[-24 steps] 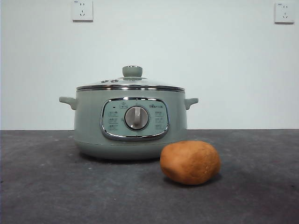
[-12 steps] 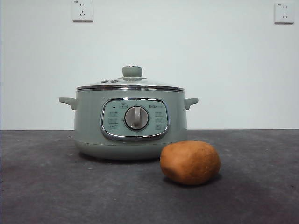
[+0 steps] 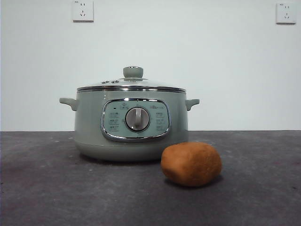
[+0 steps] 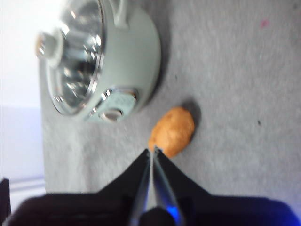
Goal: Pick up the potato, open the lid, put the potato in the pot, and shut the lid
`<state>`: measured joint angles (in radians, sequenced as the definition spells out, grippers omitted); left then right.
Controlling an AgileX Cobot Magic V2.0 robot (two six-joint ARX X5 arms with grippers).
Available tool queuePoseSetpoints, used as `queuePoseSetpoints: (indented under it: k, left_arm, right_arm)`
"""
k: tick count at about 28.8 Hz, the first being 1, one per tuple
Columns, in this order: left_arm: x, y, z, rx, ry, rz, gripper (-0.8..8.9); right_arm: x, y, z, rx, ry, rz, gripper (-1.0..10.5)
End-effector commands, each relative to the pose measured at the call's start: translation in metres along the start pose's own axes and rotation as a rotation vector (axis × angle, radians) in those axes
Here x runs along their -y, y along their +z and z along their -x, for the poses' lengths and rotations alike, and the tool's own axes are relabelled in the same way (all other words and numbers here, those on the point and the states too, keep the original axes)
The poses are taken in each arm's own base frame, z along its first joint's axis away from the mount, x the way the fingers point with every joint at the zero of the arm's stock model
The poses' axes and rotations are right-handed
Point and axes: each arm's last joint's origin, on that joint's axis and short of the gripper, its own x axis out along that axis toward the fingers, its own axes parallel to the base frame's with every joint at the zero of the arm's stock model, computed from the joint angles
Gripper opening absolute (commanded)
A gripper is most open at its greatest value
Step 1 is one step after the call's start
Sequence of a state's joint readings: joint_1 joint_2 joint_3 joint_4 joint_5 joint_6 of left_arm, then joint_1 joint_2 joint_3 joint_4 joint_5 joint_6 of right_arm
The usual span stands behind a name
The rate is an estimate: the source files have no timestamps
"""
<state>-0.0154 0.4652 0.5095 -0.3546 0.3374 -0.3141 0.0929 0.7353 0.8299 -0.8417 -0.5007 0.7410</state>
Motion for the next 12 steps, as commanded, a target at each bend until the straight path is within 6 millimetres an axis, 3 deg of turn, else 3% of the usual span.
queuePoseSetpoints:
  k: [1, 8, 12]
  left_arm:
    - [-0.001, 0.002, -0.005, -0.023, -0.006, -0.005, -0.06]
    - [-0.005, 0.000, -0.015, -0.077, 0.008, 0.013, -0.06]
    - [-0.006, 0.001, -0.019, -0.076, 0.007, -0.007, -0.06]
  right_arm:
    - [-0.011, 0.007, -0.012, -0.068, -0.029, 0.019, 1.0]
    - [-0.043, 0.009, -0.055, -0.172, -0.160, 0.048, 1.2]
    - [-0.058, 0.002, -0.091, -0.223, -0.188, 0.012, 3.0]
